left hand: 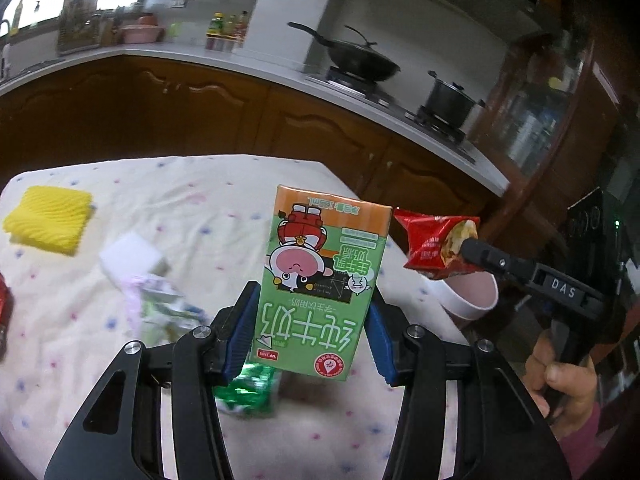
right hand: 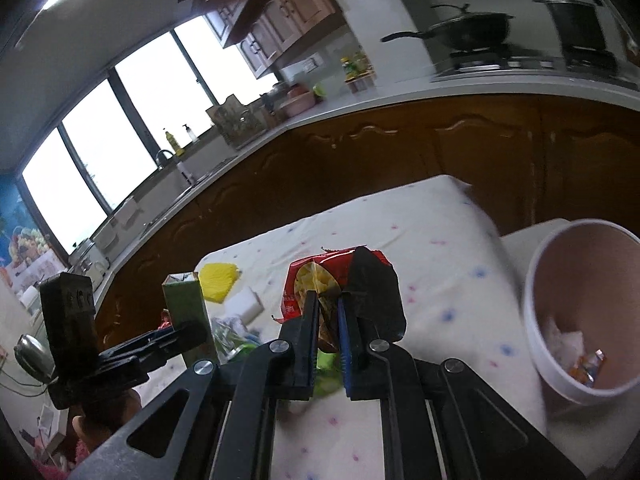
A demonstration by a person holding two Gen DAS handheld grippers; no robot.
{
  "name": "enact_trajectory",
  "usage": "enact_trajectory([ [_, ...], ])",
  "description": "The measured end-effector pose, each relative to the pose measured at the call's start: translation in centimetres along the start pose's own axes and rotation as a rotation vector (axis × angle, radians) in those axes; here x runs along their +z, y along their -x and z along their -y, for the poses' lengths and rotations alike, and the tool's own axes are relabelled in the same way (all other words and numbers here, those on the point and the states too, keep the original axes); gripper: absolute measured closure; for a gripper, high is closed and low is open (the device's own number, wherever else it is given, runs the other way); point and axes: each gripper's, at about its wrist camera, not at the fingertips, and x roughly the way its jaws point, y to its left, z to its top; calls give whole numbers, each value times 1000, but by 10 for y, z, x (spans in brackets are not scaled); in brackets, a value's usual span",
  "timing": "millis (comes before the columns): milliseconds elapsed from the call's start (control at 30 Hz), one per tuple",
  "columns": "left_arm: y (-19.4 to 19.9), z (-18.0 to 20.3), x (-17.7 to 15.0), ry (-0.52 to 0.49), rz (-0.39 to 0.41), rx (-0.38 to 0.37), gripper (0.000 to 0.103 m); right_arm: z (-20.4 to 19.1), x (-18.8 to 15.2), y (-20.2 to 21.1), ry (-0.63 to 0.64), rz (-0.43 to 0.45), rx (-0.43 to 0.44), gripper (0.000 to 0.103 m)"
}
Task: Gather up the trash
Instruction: 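Lift the carton and chip bag and carry them over the white bin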
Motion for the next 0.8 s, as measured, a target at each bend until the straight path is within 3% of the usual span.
enact_trajectory([
  [333, -17, 44, -8, -58, -47, -60, 54, 47, -22, 37, -74, 22, -69, 94],
  [800, -56, 100, -11, -138, -125, -115, 54, 109, -27, 88, -152, 87, -189, 94],
])
